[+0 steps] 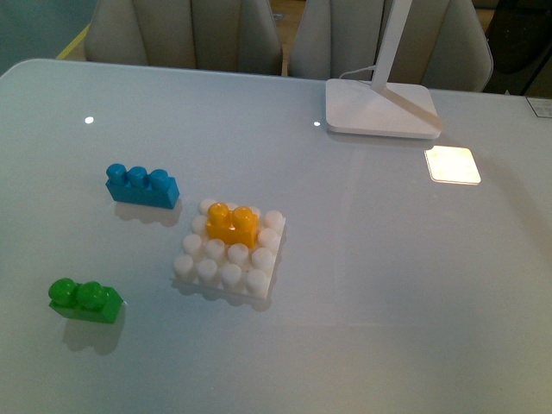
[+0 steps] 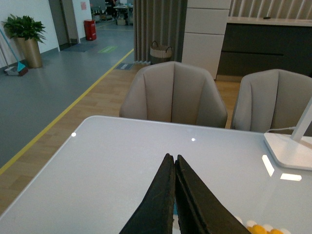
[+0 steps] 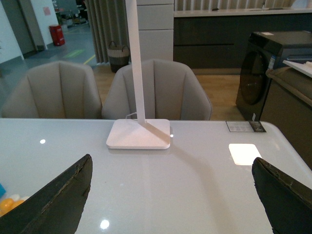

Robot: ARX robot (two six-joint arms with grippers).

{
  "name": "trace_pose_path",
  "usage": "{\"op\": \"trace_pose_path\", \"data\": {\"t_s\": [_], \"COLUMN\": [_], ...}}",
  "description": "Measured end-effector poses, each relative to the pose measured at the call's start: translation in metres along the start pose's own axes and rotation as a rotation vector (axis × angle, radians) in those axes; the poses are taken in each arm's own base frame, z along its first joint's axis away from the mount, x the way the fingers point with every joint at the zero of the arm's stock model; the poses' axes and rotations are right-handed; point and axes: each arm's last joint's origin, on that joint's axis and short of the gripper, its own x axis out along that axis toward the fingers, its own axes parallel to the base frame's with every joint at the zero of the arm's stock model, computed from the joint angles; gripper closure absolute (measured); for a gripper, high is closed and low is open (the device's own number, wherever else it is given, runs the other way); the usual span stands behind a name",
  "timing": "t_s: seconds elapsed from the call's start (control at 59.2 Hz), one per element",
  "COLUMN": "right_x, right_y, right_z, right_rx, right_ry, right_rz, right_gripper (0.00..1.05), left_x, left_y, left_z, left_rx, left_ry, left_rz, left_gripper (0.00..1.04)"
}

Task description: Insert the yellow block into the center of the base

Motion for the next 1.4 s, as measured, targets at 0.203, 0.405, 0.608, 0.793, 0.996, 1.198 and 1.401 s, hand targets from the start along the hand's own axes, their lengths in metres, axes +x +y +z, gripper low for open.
{"op": "trace_pose_path", "data": {"t_s": [0.203, 0.405, 0.608, 0.793, 0.996, 1.198, 1.401], "right_x": [0.0, 0.0, 0.0, 0.0, 0.0, 0.0, 0.0], "right_y": [0.0, 0.0, 0.0, 0.0, 0.0, 0.0, 0.0], "right_z": [0.0, 0.0, 0.0, 0.0, 0.0, 0.0, 0.0], "right_rx": [0.0, 0.0, 0.0, 0.0, 0.0, 0.0, 0.0], "right_ry": [0.0, 0.0, 0.0, 0.0, 0.0, 0.0, 0.0], "right_rz": [0.0, 0.0, 0.0, 0.0, 0.0, 0.0, 0.0], "right_gripper": [0.09, 0.09, 0.09, 0.09, 0.09, 0.09, 0.09], "left_x": [-0.01, -0.019, -0.026, -0.03, -0.034, -0.038, -0.048], "left_y": [0.0, 0.0, 0.0, 0.0, 0.0, 0.0, 0.0], "left_z": [0.003, 0.006, 0.006, 0.007, 0.006, 0.006, 0.003], "left_rx": [0.0, 0.0, 0.0, 0.0, 0.0, 0.0, 0.001], "left_ry": [-0.011, -0.02, -0.024, -0.024, -0.025, -0.024, -0.019], "left_rz": [0.0, 0.0, 0.0, 0.0, 0.0, 0.0, 0.0], "left_gripper": [1.02, 1.02, 1.02, 1.02, 1.02, 1.02, 1.02]}}
